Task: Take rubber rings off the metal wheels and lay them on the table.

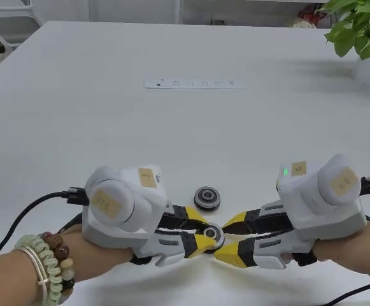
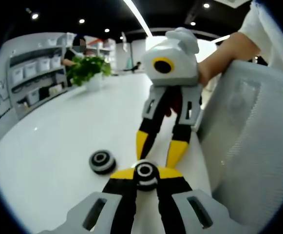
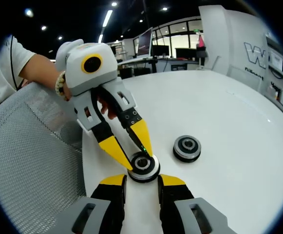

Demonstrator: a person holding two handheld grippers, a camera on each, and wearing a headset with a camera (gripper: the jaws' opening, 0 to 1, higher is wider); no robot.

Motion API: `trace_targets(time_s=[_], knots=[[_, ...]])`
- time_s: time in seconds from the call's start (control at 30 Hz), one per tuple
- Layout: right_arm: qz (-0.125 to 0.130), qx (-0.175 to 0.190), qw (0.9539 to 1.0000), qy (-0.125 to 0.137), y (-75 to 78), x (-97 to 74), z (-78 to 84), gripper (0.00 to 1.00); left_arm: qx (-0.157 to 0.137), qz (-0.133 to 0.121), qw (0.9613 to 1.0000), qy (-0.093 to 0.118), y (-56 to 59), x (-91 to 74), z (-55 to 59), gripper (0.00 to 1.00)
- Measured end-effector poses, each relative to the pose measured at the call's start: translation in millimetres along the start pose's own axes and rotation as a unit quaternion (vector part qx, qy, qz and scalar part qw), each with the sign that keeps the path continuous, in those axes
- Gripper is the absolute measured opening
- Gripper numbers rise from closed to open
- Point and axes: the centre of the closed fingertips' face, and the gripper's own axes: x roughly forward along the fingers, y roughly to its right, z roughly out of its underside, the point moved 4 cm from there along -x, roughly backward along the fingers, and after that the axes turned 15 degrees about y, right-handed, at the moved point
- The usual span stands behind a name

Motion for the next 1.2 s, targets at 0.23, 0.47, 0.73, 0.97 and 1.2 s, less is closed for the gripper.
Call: trace_targets(time_s=[0.23, 0.47, 0.73, 0.97, 1.2], knots=[[0.002, -0.009, 1.0, 0.002, 0.7, -0.9, -0.8, 0.19, 0.001, 0.001, 1.0, 0.005, -0.1, 0.4, -0.2, 0.16], [-0.001, -0.022, 0.9998, 0.0, 0.8, -1.9, -1.1, 0.18, 0.001, 0.0, 1.0, 0.009, -0.1, 0.3, 0.3, 0.16], [0.0, -0.023, 0.9997, -0.011, 1.9, -4.0, 2.2, 0.08, 0.001, -0.001, 0.9999, 0.01, 0.4, -0.7, 0.3, 0.16], [0.001, -0.033, 0.9993, -0.018, 1.9, -4.3, 2.4, 0.05, 0.002, -0.001, 0.9999, 0.01, 0.6, -1.6, 0.2, 0.16], [0.008, -0.038, 0.999, -0.023, 4.0, -4.8, 1.7, 0.0, 0.001, -0.001, 0.9999, 0.011, 0.5, -2.7, 0.5, 0.16]])
